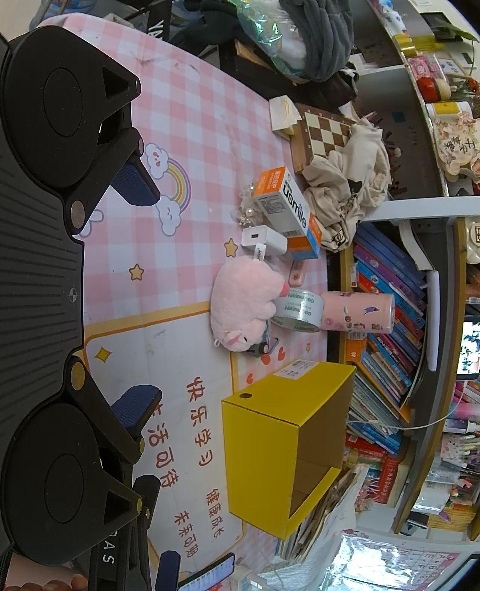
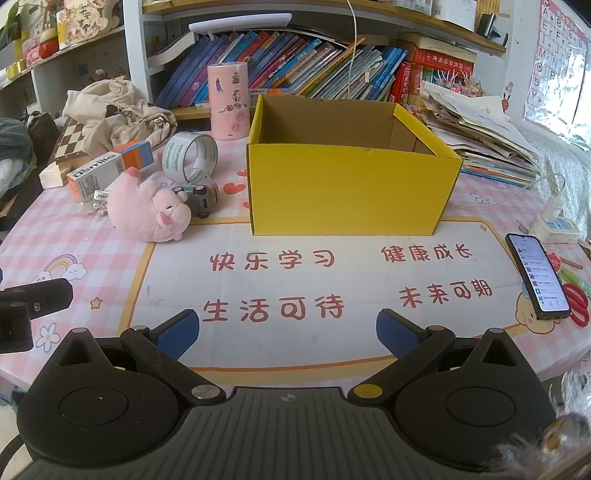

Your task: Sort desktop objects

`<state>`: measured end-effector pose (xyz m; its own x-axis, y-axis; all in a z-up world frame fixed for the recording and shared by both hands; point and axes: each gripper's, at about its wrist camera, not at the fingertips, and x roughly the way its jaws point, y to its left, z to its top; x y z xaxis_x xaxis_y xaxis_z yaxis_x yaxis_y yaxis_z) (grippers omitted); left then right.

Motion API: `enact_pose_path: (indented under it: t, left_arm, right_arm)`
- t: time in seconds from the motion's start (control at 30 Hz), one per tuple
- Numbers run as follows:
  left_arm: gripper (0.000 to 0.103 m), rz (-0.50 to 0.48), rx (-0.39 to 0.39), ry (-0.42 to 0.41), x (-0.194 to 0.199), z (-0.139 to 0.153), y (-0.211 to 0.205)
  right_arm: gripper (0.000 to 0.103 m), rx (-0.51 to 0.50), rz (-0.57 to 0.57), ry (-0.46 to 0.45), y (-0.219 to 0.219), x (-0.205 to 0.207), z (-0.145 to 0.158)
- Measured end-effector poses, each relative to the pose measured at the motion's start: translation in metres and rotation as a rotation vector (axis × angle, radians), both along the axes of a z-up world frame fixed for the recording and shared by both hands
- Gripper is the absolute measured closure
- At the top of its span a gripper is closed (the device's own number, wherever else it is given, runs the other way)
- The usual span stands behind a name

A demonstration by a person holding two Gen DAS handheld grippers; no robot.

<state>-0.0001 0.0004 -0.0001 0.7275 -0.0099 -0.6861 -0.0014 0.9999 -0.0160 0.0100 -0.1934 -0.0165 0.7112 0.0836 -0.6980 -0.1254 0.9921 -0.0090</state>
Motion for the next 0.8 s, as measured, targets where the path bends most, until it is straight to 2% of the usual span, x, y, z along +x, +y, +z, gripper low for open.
enact_pose_path:
  t: [0.8]
  left_arm:
    - [0.0, 0.0, -0.015, 0.011, 0.0035, -0.0025, 0.0034]
  right_arm:
    - [0.0, -0.009, 0.012, 0.001, 0.0044, 0.0021, -0.001]
